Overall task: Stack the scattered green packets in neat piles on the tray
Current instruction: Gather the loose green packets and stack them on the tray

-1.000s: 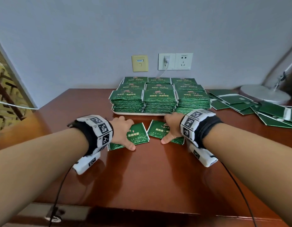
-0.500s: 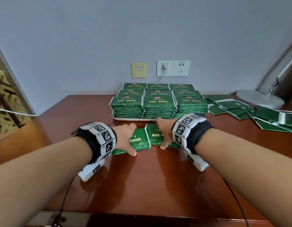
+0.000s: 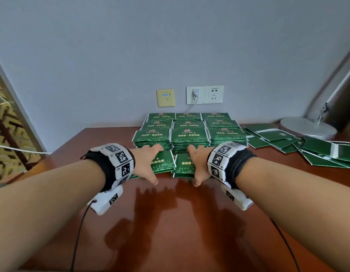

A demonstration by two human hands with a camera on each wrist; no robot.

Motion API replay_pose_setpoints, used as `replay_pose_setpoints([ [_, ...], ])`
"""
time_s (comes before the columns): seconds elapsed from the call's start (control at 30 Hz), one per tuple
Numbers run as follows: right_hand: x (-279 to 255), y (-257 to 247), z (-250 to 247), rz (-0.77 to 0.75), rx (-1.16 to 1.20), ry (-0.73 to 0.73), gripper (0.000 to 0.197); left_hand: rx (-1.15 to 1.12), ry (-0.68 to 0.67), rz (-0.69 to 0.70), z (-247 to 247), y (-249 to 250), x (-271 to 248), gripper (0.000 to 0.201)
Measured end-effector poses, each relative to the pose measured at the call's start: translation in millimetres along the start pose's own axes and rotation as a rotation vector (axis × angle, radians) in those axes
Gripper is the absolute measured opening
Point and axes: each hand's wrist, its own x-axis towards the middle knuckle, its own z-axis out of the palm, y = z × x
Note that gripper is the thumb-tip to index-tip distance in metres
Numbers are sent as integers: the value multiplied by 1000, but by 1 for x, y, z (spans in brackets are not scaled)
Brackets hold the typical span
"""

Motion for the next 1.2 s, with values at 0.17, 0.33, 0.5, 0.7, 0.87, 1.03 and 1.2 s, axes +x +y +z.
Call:
replay_pose_setpoints([
  [0.17,5,20,-25,-10,96,78,98,-15,57,14,-32,-11,11,108],
  [0.33,17,39,-48,-33,133,180,90,-50,127,37,-61,-17,30,106],
  [0.5,38,55,-70,-24,167,223,90,-60,151,40,-86,-24,53,106],
  [0.7,74,73,-100,23,203,210,90,-23,200,26,-110,-36,89,95],
  [0.87,111,87,-112,54,143,176,93,3,232,5,-114,-48,126,93],
  [1.03,148,92,-122,79,79,123,98,17,202,5,-122,-52,162,95],
  [1.2,181,88,-124,51,12,83,94,2,173,-12,-133,-57,196,102],
])
